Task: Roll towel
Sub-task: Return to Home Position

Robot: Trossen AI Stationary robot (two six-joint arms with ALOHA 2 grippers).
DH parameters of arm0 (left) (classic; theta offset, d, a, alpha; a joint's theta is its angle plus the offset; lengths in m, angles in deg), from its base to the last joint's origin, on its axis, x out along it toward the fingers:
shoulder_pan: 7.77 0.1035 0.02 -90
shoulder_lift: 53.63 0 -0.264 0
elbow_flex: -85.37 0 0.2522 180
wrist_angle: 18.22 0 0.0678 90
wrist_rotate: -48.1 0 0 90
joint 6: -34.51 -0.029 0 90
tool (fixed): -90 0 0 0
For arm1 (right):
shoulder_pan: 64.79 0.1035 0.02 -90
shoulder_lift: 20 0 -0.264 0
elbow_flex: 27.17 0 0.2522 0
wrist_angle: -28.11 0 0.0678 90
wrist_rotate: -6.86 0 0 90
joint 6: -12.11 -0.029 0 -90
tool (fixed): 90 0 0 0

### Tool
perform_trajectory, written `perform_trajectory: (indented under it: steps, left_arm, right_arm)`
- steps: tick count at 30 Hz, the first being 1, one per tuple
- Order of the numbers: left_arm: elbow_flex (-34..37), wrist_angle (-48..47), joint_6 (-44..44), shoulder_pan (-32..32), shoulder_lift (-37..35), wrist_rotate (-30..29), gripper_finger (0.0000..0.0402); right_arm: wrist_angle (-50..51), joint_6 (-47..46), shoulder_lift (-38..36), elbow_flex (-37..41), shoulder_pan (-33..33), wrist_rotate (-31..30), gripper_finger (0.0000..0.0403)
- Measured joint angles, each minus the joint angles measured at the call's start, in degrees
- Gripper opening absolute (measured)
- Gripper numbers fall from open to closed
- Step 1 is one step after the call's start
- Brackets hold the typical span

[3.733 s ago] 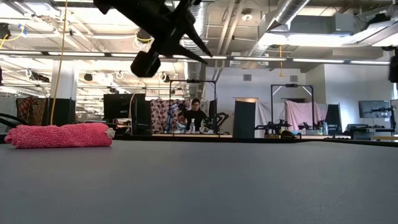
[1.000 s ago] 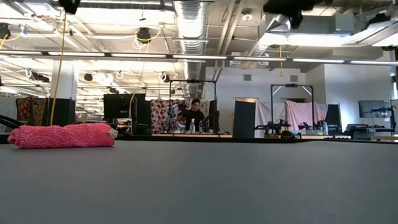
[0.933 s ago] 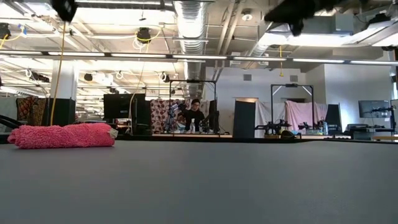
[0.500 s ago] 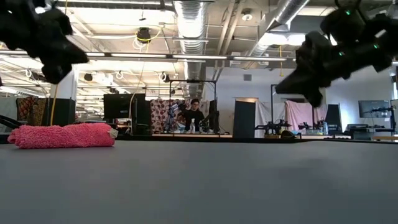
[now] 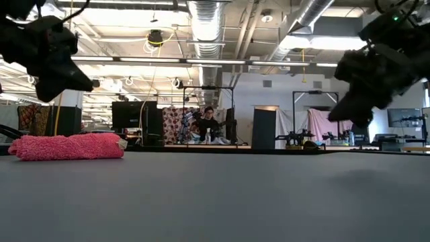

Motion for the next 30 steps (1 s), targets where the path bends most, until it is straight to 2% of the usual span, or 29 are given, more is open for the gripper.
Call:
perform_trajectory:
  steps: [4, 6, 8, 10, 13, 15, 18, 20, 22, 30]
  left_arm:
    - [0.0, -0.75, 2.34, -0.02, 0.0, -0.17, 0.0043]
    - [0.0, 0.21, -1.53, -0.1, 0.0, 4.75, 0.0043]
    - [0.0, 2.67, -7.58, -0.13, 0.0, 12.5, 0.0043]
    - [0.0, 5.27, -11.67, -0.15, -0.01, 19.11, 0.0043]
    - [0.0, 11.02, -15.14, -0.15, 0.0, 23.23, 0.0043]
    - [0.0, 15.27, -18.13, -0.15, -0.02, 25.05, 0.0043]
    - [0.0, 19.25, -22.47, -0.15, -0.02, 26.22, 0.0043]
    - [0.0, 18.82, -23.32, -0.15, -0.02, 26.13, 0.0043]
    - [0.0, 17.7, -22.78, -0.15, -0.01, 25.98, 0.0043]
    - [0.0, 16.48, -21.42, -0.15, 0.0, 25.99, 0.0043]
  right_arm:
    - [0.24, 7.21, -1.86, 0.02, 3.49, -0.01, 0.0068]
    - [-0.79, 12.81, -2.98, 0.0, 5.38, 0.01, 0.0068]
    - [-1.13, 18.7, -3.99, 0.0, 7.35, -0.45, 0.0068]
    - [-1.09, 20.81, -4.5, 0.0, 8.59, -3.96, 0.0068]
    - [-0.08, 22.57, -4.87, 0.0, 8.72, -7.93, 0.0068]
    - [-0.66, 23.12, -4.85, 0.23, 8.28, -7.96, 0.0068]
    - [-7.98, 22.88, -4.89, 3.25, 7.62, -7.89, 0.0068]
    - [-18.06, 21.29, -4.87, 7.4, 7.51, -7.88, 0.0068]
    - [-23.0, 19.72, -4.78, 8.81, 7.2, -7.78, 0.0068]
    - [-22.85, 20.75, -8.05, 8.81, 7.19, -7.07, 0.0068]
